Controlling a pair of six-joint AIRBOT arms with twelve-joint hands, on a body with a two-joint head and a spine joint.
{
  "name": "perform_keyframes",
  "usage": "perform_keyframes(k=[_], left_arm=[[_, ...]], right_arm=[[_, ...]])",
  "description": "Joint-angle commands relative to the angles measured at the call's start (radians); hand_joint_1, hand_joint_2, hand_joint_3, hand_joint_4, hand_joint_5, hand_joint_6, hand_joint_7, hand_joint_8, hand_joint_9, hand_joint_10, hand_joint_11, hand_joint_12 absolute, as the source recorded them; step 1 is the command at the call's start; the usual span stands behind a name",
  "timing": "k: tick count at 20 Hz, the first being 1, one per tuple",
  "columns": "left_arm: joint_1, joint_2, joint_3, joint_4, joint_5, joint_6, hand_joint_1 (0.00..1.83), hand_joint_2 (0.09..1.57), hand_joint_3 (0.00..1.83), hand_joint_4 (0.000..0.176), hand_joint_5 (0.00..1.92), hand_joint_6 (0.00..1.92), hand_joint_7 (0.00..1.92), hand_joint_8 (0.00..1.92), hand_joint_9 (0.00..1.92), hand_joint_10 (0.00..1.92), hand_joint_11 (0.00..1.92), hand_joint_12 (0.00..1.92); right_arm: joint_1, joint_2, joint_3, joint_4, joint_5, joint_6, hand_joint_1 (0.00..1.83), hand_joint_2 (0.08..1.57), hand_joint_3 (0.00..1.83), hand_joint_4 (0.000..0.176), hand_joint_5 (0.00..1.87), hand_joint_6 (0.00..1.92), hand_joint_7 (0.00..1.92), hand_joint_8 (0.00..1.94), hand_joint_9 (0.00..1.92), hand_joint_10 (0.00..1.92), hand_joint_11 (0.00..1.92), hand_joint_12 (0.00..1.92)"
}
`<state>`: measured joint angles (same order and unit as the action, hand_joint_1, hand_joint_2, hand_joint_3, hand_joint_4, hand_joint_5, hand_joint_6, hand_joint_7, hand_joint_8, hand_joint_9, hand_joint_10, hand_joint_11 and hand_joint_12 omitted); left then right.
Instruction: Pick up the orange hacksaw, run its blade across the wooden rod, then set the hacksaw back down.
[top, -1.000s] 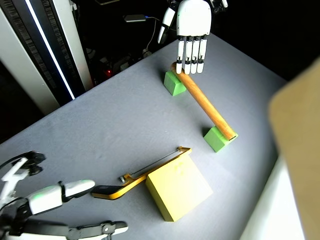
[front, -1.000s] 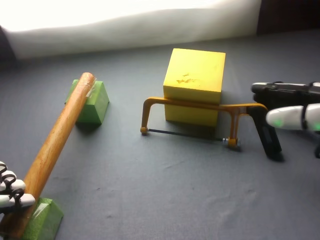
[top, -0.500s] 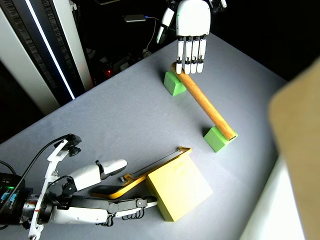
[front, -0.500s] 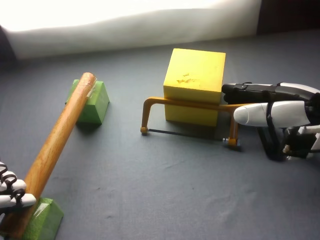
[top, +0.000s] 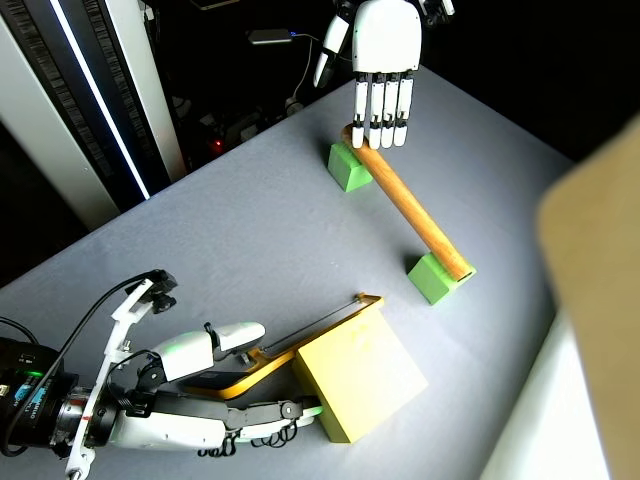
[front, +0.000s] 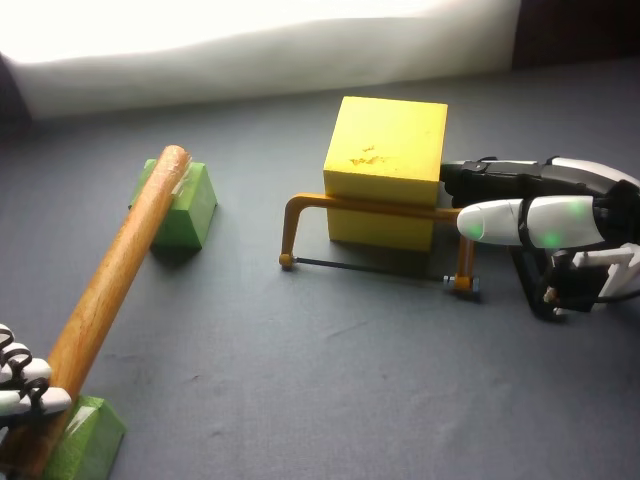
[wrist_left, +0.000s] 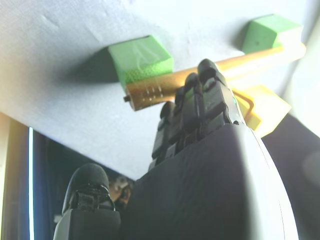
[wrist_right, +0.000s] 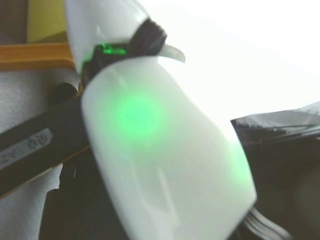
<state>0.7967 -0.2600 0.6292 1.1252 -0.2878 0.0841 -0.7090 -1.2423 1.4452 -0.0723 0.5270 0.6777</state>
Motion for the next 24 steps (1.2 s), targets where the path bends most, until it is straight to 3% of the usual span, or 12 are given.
perform_keyframes(k=[1,4,6,7,8,9,10,11,12,13,19,24], left_arm=[[-0.005,-0.005,0.004,-0.009,-0.012,0.001,0.00,1.19,0.00,0.000,0.07,0.00,0.08,0.00,0.06,0.00,0.00,0.19],[-0.005,-0.005,0.004,-0.009,-0.013,0.001,0.00,1.20,0.00,0.000,0.06,0.00,0.07,0.00,0.05,0.00,0.00,0.17],[-0.006,-0.005,0.005,-0.009,-0.013,0.001,0.00,1.20,0.00,0.000,0.07,0.00,0.08,0.00,0.06,0.00,0.00,0.20],[-0.006,-0.005,0.006,-0.009,-0.013,0.001,0.00,1.20,0.00,0.000,0.06,0.00,0.07,0.00,0.05,0.00,0.00,0.17],[-0.006,-0.005,0.007,-0.009,-0.013,0.001,0.00,1.20,0.00,0.000,0.06,0.00,0.07,0.00,0.05,0.00,0.00,0.18],[-0.006,-0.005,0.009,-0.010,-0.020,0.001,0.00,1.19,0.00,0.000,0.06,0.00,0.06,0.00,0.04,0.00,0.00,0.16],[-0.007,-0.005,0.010,-0.010,-0.021,0.001,0.00,1.19,0.00,0.000,0.06,0.00,0.06,0.00,0.04,0.00,0.00,0.16],[-0.007,-0.005,0.011,-0.011,-0.021,0.001,0.00,1.19,0.00,0.000,0.04,0.00,0.05,0.00,0.04,0.00,0.00,0.15],[-0.007,-0.005,0.011,-0.012,-0.020,0.001,0.00,1.19,0.00,0.000,0.04,0.00,0.05,0.00,0.03,0.00,0.00,0.15],[-0.007,-0.005,0.011,-0.012,-0.020,0.001,0.00,1.19,0.00,0.000,0.05,0.00,0.05,0.00,0.04,0.00,0.00,0.16],[-0.008,-0.005,0.013,-0.014,-0.021,0.001,0.00,1.19,0.00,0.000,0.05,0.00,0.05,0.00,0.03,0.00,0.00,0.16],[-0.008,-0.005,0.017,-0.024,-0.023,0.001,0.00,1.20,0.00,0.000,0.05,0.00,0.05,0.00,0.04,0.00,0.00,0.19]], right_arm=[[0.009,-0.007,0.002,0.035,0.011,-0.004,1.01,1.09,0.01,0.000,0.21,0.00,0.18,0.00,0.19,0.01,0.00,0.69],[0.012,-0.008,-0.003,0.040,0.008,-0.004,1.13,1.17,0.01,0.000,0.28,0.01,0.26,0.01,0.27,0.01,0.00,0.93],[0.016,-0.009,-0.004,0.041,0.008,-0.006,1.27,1.25,0.01,0.000,0.38,0.02,0.42,0.02,0.51,0.07,0.05,1.23],[0.018,-0.009,-0.004,0.041,0.007,-0.008,1.34,1.25,0.00,0.000,0.44,0.02,0.50,0.02,0.61,0.08,0.13,1.26],[0.020,-0.009,-0.005,0.041,0.006,-0.009,1.67,1.20,0.00,0.000,0.55,0.04,0.64,0.04,0.57,1.14,0.49,1.75],[0.020,-0.008,-0.005,0.041,0.006,-0.011,1.47,1.25,0.01,0.000,0.47,1.43,0.60,1.38,0.71,1.42,0.70,1.81],[0.020,-0.007,-0.005,0.041,0.006,-0.013,1.47,1.25,0.01,0.000,0.47,1.43,0.60,1.38,0.71,1.42,0.70,1.81],[0.020,-0.007,-0.006,0.041,0.006,-0.016,1.47,1.23,0.00,0.000,0.60,1.28,0.68,1.38,0.79,1.36,0.69,1.82],[0.020,-0.006,-0.007,0.041,0.007,-0.020,1.38,1.21,0.00,0.000,0.70,1.17,0.77,1.34,0.85,1.44,0.67,1.64],[0.020,-0.005,-0.009,0.041,0.008,-0.022,1.36,1.18,0.00,0.000,0.76,1.10,0.83,1.26,0.88,1.42,0.69,1.59],[0.020,0.021,-0.036,0.041,0.086,-0.077,1.36,1.19,0.00,0.000,0.72,1.21,0.83,1.23,0.84,1.43,0.73,1.61],[0.020,0.123,-0.140,0.060,0.213,-0.160,1.35,1.21,0.00,0.000,0.69,1.23,0.77,1.33,0.82,1.46,0.69,1.58]])
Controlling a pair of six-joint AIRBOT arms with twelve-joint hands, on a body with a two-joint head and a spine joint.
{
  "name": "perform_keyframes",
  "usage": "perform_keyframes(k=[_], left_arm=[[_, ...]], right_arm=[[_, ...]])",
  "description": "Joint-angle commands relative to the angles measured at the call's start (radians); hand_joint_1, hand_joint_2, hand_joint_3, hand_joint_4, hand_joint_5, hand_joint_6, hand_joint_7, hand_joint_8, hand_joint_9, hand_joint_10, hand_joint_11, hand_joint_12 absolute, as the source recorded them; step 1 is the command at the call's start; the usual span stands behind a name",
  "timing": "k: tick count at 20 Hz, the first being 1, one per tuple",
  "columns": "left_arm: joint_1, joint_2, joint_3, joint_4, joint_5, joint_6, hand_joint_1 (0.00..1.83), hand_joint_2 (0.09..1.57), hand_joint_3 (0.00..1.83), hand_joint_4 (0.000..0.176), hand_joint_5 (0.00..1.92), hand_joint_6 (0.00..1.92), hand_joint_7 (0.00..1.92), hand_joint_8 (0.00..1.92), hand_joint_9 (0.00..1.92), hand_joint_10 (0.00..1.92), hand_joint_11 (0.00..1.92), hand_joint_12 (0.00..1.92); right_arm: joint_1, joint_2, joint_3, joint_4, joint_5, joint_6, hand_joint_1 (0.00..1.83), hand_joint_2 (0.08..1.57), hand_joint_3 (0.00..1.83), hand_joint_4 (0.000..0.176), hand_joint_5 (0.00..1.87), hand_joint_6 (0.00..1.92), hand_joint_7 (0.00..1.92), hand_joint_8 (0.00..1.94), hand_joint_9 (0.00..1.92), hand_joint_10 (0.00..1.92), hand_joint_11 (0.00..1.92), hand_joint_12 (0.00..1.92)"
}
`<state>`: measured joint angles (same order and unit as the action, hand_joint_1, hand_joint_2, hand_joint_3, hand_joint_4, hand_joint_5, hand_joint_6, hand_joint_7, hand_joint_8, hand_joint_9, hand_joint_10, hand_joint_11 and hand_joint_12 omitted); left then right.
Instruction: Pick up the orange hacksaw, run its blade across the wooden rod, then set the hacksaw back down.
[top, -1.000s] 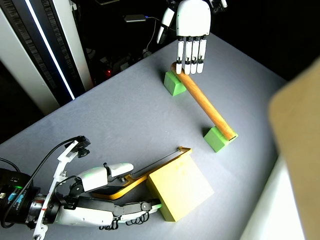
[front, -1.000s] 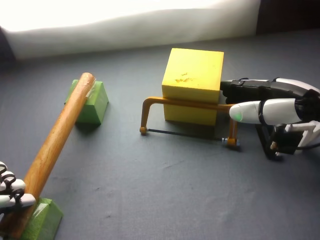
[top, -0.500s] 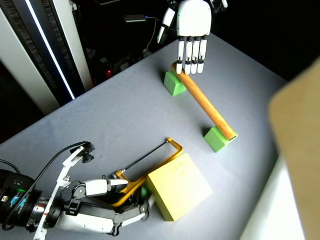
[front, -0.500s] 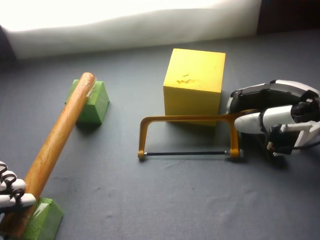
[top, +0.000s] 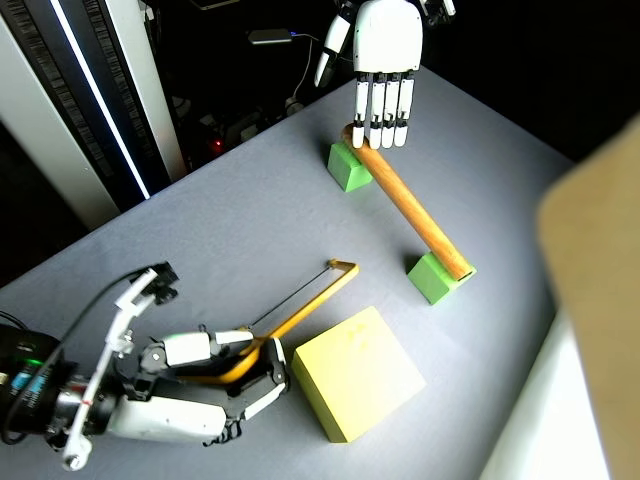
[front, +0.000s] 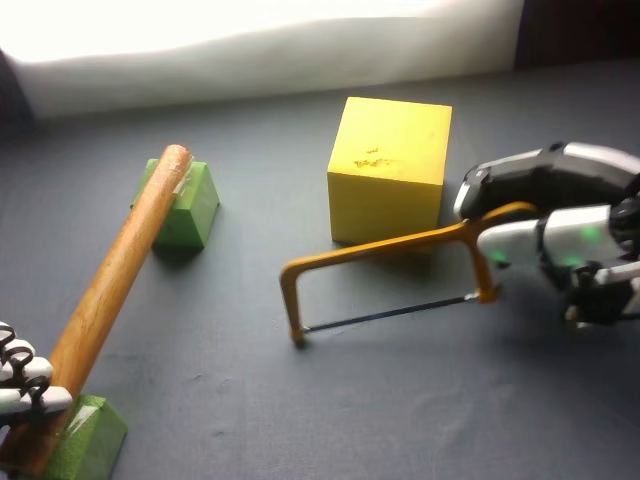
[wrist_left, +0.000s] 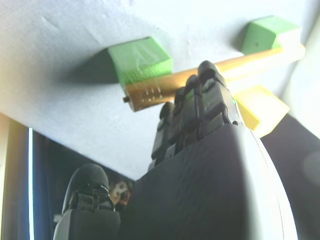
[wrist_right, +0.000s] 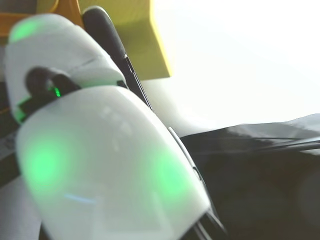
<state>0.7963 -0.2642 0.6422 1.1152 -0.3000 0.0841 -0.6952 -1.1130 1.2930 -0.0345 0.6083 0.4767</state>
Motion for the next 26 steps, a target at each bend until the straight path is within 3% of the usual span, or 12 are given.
perform_keyframes(k=[1,3,8,10,13,14,23,26], left_arm=[[-0.008,-0.001,0.009,-0.015,-0.014,0.001,0.00,1.19,0.00,0.000,0.06,0.00,0.05,0.00,0.04,0.00,0.00,0.22],[-0.008,-0.001,0.017,-0.015,-0.020,0.001,0.00,1.20,0.00,0.000,0.06,0.00,0.05,0.00,0.04,0.00,0.00,0.20],[-0.011,0.000,0.017,-0.015,-0.021,0.001,0.00,1.20,0.00,0.000,0.07,0.00,0.07,0.00,0.06,0.00,0.00,0.20],[-0.013,0.000,0.013,-0.015,-0.021,0.001,0.00,1.21,0.00,0.000,0.07,0.00,0.08,0.00,0.07,0.00,0.00,0.22],[-0.014,-0.001,0.012,-0.015,-0.020,0.001,0.00,1.21,0.00,0.000,0.06,0.00,0.07,0.00,0.05,0.00,0.00,0.19],[-0.015,-0.001,0.013,-0.015,-0.020,0.001,0.00,1.20,0.00,0.000,0.05,0.00,0.05,0.00,0.02,0.00,0.00,0.10],[-0.014,-0.001,0.017,-0.015,-0.023,0.001,0.00,1.20,0.00,0.000,0.03,0.00,0.04,0.00,0.01,0.00,0.00,0.11],[-0.013,-0.001,0.016,-0.015,-0.024,0.001,0.00,1.20,0.00,0.000,0.08,0.00,0.08,0.00,0.06,0.00,0.00,0.23]], right_arm=[[0.007,0.021,-0.016,0.055,0.165,-0.027,1.35,1.21,0.00,0.000,0.70,1.23,0.77,1.33,0.80,1.47,0.68,1.60],[0.007,0.062,-0.069,0.123,0.192,-0.102,1.35,1.21,0.00,0.000,0.70,1.23,0.78,1.32,0.80,1.46,0.67,1.59],[0.006,0.170,-0.254,0.413,0.327,-0.398,1.35,1.21,0.00,0.000,0.69,1.26,0.80,1.29,0.81,1.44,0.64,1.60],[0.020,0.175,-0.280,0.461,0.396,-0.491,1.35,1.21,0.00,0.000,0.69,1.26,0.80,1.30,0.81,1.44,0.64,1.60],[0.081,0.160,-0.287,0.471,0.413,-0.565,1.35,1.20,0.00,0.000,0.72,1.22,0.81,1.27,0.83,1.43,0.66,1.58],[0.106,0.148,-0.287,0.480,0.420,-0.599,1.35,1.21,0.00,0.000,0.68,1.26,0.80,1.29,0.81,1.47,0.67,1.58],[0.201,0.046,-0.310,0.671,0.528,-0.795,1.35,1.20,0.00,0.000,0.69,1.26,0.80,1.27,0.84,1.43,0.71,1.49],[0.251,0.001,-0.310,0.706,0.525,-0.873,1.35,1.22,0.00,0.000,0.67,1.27,0.78,1.33,0.80,1.48,0.66,1.57]])
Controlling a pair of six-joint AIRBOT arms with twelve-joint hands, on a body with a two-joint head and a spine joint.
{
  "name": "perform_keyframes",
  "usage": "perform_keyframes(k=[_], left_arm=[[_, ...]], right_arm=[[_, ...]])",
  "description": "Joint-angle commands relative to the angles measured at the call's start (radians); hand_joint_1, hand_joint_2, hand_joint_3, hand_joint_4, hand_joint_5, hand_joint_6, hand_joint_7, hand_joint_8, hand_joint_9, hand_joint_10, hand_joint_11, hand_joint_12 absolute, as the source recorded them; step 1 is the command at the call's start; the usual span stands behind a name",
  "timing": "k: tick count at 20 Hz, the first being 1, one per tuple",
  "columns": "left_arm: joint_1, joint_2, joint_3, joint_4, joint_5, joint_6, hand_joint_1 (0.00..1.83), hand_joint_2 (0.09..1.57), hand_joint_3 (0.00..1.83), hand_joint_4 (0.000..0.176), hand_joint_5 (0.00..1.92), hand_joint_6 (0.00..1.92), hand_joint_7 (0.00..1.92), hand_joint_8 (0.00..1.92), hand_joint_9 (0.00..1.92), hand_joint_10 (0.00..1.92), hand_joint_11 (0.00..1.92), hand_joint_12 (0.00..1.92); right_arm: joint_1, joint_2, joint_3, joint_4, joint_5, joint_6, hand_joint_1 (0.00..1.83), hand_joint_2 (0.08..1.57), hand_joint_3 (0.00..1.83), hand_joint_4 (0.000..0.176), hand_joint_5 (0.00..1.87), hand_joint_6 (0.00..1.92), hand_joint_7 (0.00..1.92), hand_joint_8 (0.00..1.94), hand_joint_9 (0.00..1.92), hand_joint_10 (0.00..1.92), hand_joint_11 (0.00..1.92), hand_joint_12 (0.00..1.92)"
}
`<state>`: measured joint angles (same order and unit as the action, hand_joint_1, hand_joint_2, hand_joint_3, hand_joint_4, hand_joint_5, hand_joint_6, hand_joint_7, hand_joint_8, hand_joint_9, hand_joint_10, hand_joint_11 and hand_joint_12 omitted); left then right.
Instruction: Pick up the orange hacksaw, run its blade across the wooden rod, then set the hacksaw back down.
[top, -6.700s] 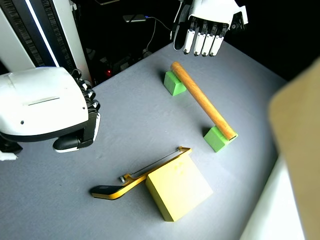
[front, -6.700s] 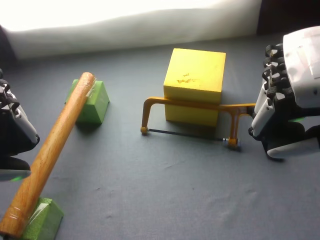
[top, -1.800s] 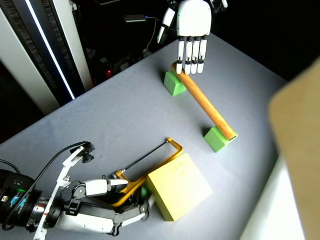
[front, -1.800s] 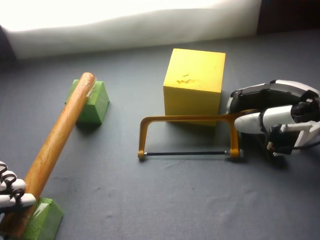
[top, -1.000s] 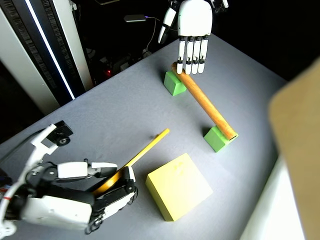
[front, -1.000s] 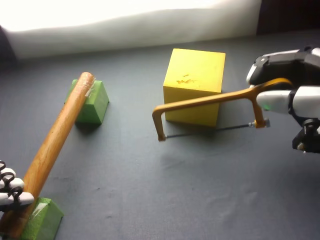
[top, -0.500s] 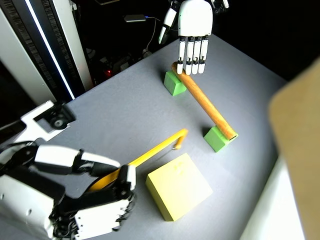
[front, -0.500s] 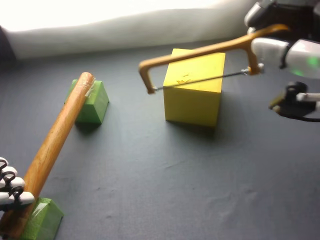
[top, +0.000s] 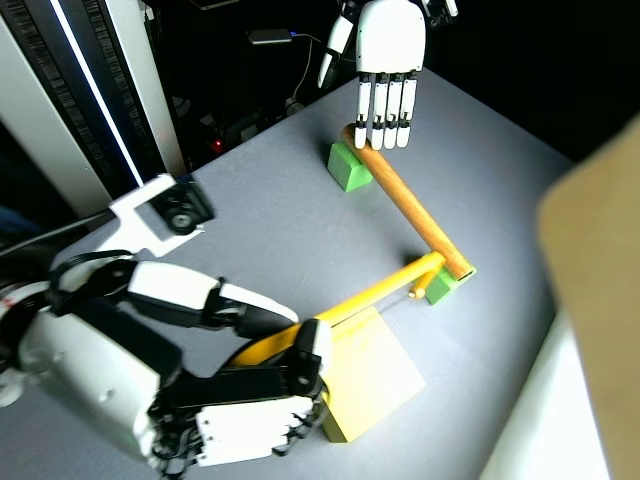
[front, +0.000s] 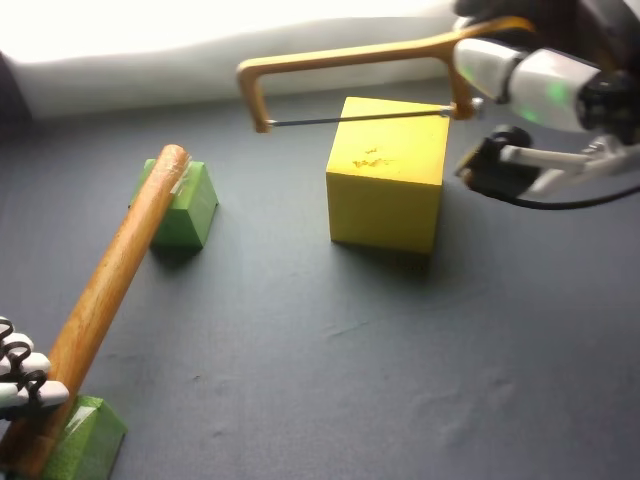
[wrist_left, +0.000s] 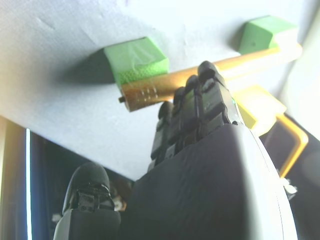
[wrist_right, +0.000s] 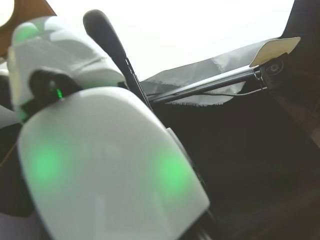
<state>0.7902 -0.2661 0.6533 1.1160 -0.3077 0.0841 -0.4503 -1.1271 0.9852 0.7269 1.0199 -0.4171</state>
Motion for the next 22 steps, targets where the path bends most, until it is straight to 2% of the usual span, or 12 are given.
perform_keyframes(k=[1,4,7,11,15,17,20,21,22], left_arm=[[-0.007,0.001,0.005,-0.016,-0.017,0.001,0.00,1.20,0.00,0.000,0.08,0.00,0.07,0.00,0.05,0.00,0.00,0.22],[-0.005,0.001,0.002,-0.016,-0.017,0.001,0.00,1.20,0.00,0.000,0.08,0.00,0.07,0.00,0.05,0.00,0.00,0.23],[-0.004,0.002,-0.004,-0.016,-0.022,0.000,0.00,1.20,0.00,0.000,0.07,0.00,0.06,0.00,0.05,0.00,0.00,0.24],[-0.004,0.004,-0.015,-0.016,-0.027,-0.034,0.00,1.19,0.00,0.000,0.06,0.00,0.06,0.00,0.04,0.00,0.00,0.23],[-0.004,0.005,-0.014,-0.016,-0.027,-0.034,0.00,1.19,0.00,0.000,0.07,0.00,0.07,0.00,0.06,0.00,0.00,0.26],[-0.004,0.005,-0.014,-0.016,-0.030,-0.036,0.00,1.20,0.00,0.000,0.07,0.00,0.07,0.00,0.04,0.00,0.00,0.21],[-0.003,0.005,-0.014,-0.016,-0.030,-0.036,0.00,1.19,0.00,0.000,0.07,0.00,0.08,0.00,0.05,0.00,0.00,0.22],[-0.003,0.005,-0.014,-0.016,-0.030,-0.036,0.00,1.18,0.00,0.000,0.04,0.01,0.05,0.01,0.02,0.00,0.00,0.12],[-0.003,0.005,-0.013,-0.016,-0.030,-0.036,0.00,1.18,0.00,0.000,0.04,0.01,0.05,0.01,0.02,0.00,0.00,0.12]], right_arm=[[0.023,-0.004,-0.002,-0.047,0.103,-0.001,1.34,1.22,0.00,0.000,0.68,1.27,0.76,1.34,0.81,1.47,0.66,1.57],[0.063,-0.064,-0.002,-0.009,0.080,-0.067,1.34,1.23,0.00,0.000,0.68,1.27,0.73,1.38,0.78,1.51,0.64,1.60],[0.088,-0.121,-0.003,0.044,0.068,-0.140,1.34,1.22,0.00,0.000,0.69,1.25,0.77,1.33,0.78,1.50,0.64,1.60],[0.100,-0.195,-0.003,0.130,0.099,-0.190,1.35,1.20,0.00,0.000,0.74,1.18,0.82,1.28,0.80,1.46,0.66,1.55],[0.105,-0.232,-0.011,0.208,0.103,-0.239,1.35,1.19,0.00,0.000,0.74,1.18,0.84,1.26,0.81,1.44,0.62,1.57],[0.106,-0.247,-0.014,0.238,0.115,-0.262,1.35,1.22,0.00,0.000,0.70,1.22,0.78,1.35,0.75,1.53,0.59,1.66],[0.108,-0.265,-0.026,0.280,0.138,-0.293,1.35,1.20,0.00,0.000,0.75,1.21,0.79,1.29,0.80,1.45,0.65,1.57],[0.110,-0.273,-0.028,0.293,0.149,-0.300,1.35,1.19,0.00,0.000,0.77,1.17,0.82,1.26,0.80,1.44,0.63,1.58],[0.111,-0.278,-0.028,0.295,0.154,-0.305,1.35,1.19,0.00,0.000,0.77,1.17,0.82,1.26,0.80,1.44,0.63,1.58]])
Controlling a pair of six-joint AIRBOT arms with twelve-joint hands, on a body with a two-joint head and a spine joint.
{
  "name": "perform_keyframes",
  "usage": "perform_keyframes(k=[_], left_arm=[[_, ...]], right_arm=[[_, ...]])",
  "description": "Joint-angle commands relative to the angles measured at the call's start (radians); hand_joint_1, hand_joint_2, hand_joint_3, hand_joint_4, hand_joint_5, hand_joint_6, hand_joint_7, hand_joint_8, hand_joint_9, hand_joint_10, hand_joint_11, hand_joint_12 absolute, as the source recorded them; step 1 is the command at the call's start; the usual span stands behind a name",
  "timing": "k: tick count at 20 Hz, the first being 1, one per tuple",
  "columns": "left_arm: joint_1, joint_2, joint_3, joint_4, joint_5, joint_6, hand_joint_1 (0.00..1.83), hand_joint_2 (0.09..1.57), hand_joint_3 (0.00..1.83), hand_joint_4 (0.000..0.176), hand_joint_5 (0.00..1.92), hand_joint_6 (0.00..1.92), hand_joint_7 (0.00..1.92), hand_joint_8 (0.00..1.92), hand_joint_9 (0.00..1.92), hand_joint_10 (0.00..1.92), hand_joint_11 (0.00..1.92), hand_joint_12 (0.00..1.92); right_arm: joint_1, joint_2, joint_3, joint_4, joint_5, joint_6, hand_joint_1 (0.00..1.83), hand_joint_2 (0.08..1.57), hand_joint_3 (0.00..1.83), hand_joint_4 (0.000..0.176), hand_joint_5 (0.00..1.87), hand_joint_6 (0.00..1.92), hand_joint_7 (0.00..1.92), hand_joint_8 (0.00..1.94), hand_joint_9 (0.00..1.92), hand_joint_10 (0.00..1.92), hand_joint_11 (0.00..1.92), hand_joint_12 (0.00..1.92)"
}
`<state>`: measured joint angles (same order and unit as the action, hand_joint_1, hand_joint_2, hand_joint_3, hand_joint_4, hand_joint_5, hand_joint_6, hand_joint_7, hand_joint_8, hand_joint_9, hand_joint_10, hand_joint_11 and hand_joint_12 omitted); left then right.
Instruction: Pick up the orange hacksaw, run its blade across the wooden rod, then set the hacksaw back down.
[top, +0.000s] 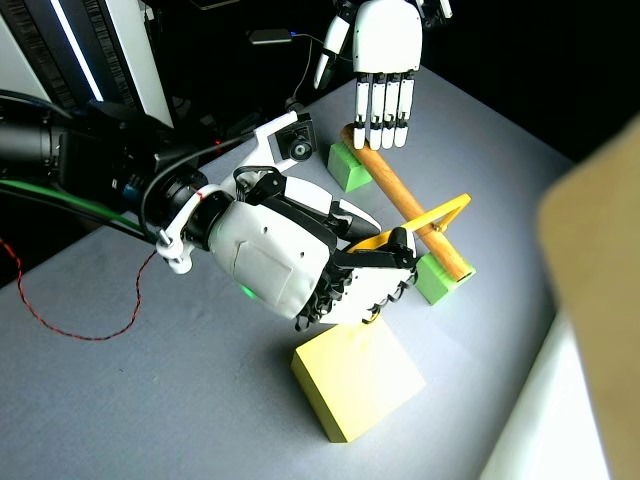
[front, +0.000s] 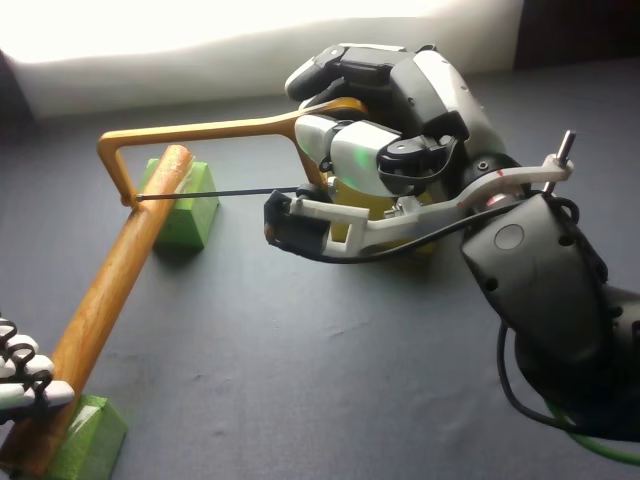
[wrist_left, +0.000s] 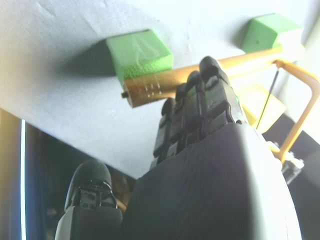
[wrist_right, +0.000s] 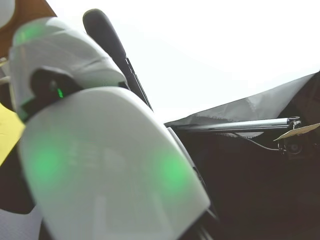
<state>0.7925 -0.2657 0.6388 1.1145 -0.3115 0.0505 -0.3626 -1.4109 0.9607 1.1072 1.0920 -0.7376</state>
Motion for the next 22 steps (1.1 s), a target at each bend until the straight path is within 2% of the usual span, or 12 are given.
perform_keyframes(k=[1,3,5,9,11,15,18,22], left_arm=[[-0.006,0.004,0.001,-0.015,-0.026,-0.002,0.00,1.18,0.00,0.000,0.06,0.00,0.08,0.00,0.03,0.00,0.00,0.16],[-0.005,0.004,0.000,-0.015,-0.026,-0.002,0.00,1.19,0.00,0.000,0.09,0.00,0.10,0.00,0.07,0.00,0.00,0.26],[-0.005,0.004,-0.002,-0.015,-0.026,-0.002,0.00,1.19,0.00,0.000,0.10,0.00,0.11,0.00,0.08,0.00,0.00,0.31],[-0.005,0.004,0.000,-0.015,-0.026,-0.002,0.00,1.20,0.00,0.000,0.09,0.00,0.10,0.00,0.08,0.00,0.00,0.29],[-0.005,0.004,0.000,-0.015,-0.026,-0.002,0.00,1.19,0.00,0.000,0.07,0.00,0.09,0.00,0.06,0.00,0.00,0.25],[-0.006,0.004,0.000,-0.015,-0.026,-0.002,0.00,1.19,0.00,0.000,0.07,0.00,0.08,0.00,0.05,0.00,0.00,0.23],[-0.006,0.004,-0.002,-0.015,-0.024,0.001,0.00,1.19,0.00,0.000,0.08,0.00,0.09,0.00,0.06,0.00,0.00,0.25],[-0.007,0.004,-0.001,-0.015,-0.020,0.001,0.00,1.19,0.00,0.000,0.06,0.00,0.08,0.00,0.05,0.00,0.00,0.23]], right_arm=[[0.023,0.002,-0.005,-0.084,0.085,0.009,1.36,1.19,0.00,0.000,0.77,1.17,0.84,1.24,0.81,1.43,0.64,1.58],[0.023,-0.007,-0.008,-0.081,0.083,-0.004,1.34,1.22,0.00,0.000,0.73,1.22,0.74,1.37,0.77,1.49,0.61,1.56],[0.017,-0.008,-0.020,-0.074,0.076,-0.024,1.34,1.23,0.00,0.000,0.70,1.27,0.74,1.38,0.76,1.51,0.60,1.54],[0.008,-0.025,-0.037,-0.034,0.092,-0.063,1.34,1.23,0.00,0.000,0.71,1.27,0.73,1.38,0.75,1.51,0.59,1.53],[0.008,-0.043,-0.037,0.001,0.097,-0.078,1.35,1.20,0.00,0.000,0.77,1.17,0.80,1.30,0.78,1.46,0.61,1.53],[-0.002,-0.076,-0.034,0.032,0.147,-0.110,1.35,1.20,0.00,0.000,0.76,1.20,0.78,1.29,0.78,1.48,0.60,1.55],[0.000,-0.111,-0.008,0.040,0.142,-0.116,1.35,1.21,0.00,0.000,0.72,1.25,0.78,1.28,0.79,1.48,0.61,1.56],[0.009,-0.162,0.040,0.040,0.145,-0.109,1.35,1.20,0.00,0.000,0.74,1.21,0.80,1.27,0.82,1.43,0.65,1.51]])
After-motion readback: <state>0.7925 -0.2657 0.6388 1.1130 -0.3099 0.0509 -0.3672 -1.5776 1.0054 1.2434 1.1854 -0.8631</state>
